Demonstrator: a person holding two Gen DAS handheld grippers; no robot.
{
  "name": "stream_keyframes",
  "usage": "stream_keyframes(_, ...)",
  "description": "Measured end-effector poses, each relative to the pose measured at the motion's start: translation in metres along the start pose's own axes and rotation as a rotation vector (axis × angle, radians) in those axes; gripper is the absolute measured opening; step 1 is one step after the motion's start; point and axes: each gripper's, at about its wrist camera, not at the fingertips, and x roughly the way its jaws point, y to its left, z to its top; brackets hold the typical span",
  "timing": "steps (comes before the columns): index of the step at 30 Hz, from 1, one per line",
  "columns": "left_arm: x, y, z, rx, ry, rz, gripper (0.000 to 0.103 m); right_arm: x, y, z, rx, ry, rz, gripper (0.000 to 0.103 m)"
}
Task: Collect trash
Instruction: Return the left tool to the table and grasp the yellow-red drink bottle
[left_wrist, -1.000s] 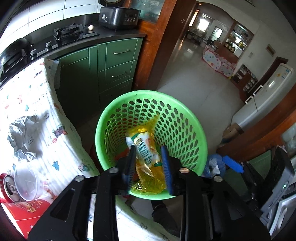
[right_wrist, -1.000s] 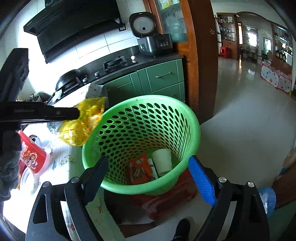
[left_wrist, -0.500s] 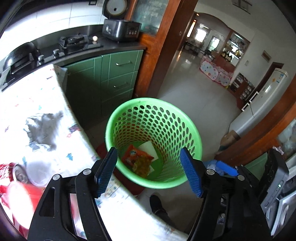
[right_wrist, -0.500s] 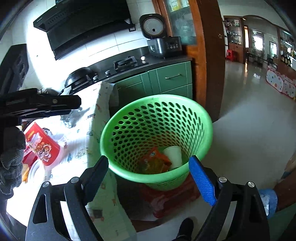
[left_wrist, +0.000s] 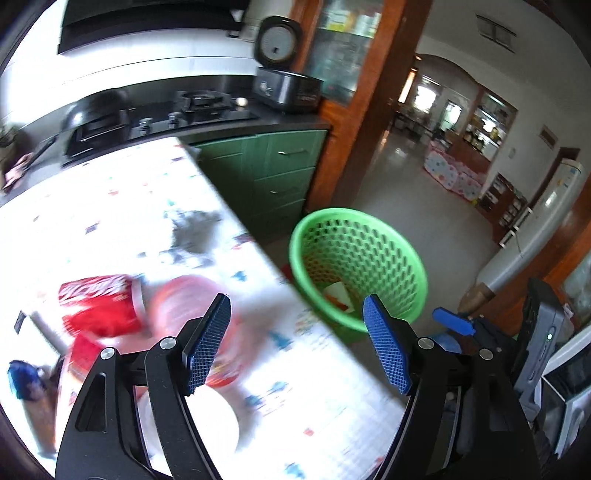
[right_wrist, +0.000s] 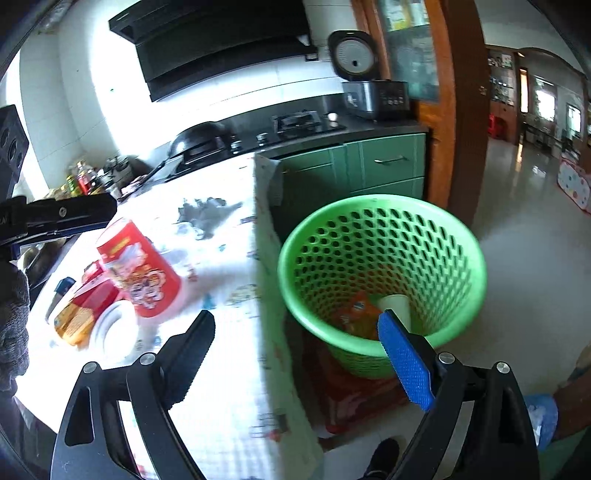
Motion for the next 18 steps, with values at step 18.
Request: stream_keyframes(18, -0.038, 0.14, -0.063, -0.093, 0.102, 0.234, 0.074, 0.019, 0.092, -0.014, -0.1, 0.058, 0.126, 0.091)
